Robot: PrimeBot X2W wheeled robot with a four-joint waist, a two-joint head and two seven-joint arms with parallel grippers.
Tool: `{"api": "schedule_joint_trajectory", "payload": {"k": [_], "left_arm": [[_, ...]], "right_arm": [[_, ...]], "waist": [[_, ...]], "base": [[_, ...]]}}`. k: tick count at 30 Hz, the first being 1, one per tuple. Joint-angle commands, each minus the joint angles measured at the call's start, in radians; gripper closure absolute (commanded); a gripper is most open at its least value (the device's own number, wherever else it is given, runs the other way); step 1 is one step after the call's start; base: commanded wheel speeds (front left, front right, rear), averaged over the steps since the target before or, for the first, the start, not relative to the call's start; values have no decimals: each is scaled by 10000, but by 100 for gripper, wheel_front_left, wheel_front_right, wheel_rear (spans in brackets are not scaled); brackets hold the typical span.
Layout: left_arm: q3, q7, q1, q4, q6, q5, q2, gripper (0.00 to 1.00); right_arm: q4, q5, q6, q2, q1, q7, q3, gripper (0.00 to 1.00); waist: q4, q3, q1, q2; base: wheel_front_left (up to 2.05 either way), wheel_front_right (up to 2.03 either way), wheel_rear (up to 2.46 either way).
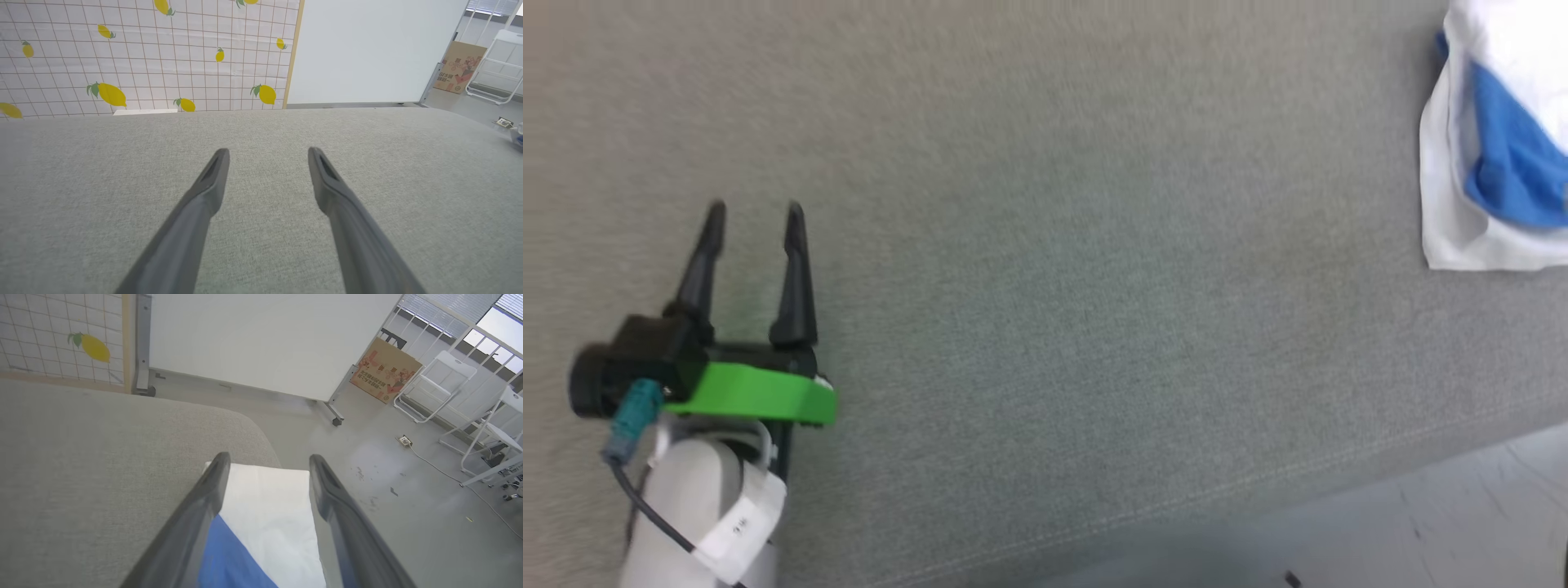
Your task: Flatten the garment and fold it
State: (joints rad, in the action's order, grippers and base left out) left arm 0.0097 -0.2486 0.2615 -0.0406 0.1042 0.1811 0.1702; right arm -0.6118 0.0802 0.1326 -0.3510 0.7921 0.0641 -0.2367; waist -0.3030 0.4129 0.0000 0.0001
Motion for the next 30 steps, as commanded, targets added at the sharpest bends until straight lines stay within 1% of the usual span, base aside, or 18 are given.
{"api": "schedule_joint_trajectory", "payload": {"k": [1,8,13,19,25,30], "left_arm": [[-24,-67,-135,-136,-26,193,-118,0],[-317,-124,-448,-822,60,391,-555,0],[-348,-128,-564,-937,89,487,-821,0],[-436,-130,-795,-1162,131,460,-990,0],[-453,-130,-943,-1358,150,449,-1089,0],[-496,-131,-1028,-1459,156,471,-1146,0]], "right_arm": [[305,-314,-19,102,-329,163,229,0],[2633,-2045,-19,426,-2362,422,1239,0],[4028,-2671,-19,838,-3776,422,1549,0],[5034,-2784,-19,1414,-5237,635,1785,0],[5505,-2514,-19,1978,-6241,873,1744,0],[5634,-2190,-19,2313,-6876,1057,1715,0]], "waist": [[687,-1317,0,-1],[1483,-2487,0,-1],[1971,-2945,0,-1],[2408,-3296,0,-1],[2752,-3449,0,-1],[2938,-3480,0,-1]], "base": [[0,0,0],[0,0,0],[0,0,0],[0,0,0],[0,0,0],[0,0,0]]}}
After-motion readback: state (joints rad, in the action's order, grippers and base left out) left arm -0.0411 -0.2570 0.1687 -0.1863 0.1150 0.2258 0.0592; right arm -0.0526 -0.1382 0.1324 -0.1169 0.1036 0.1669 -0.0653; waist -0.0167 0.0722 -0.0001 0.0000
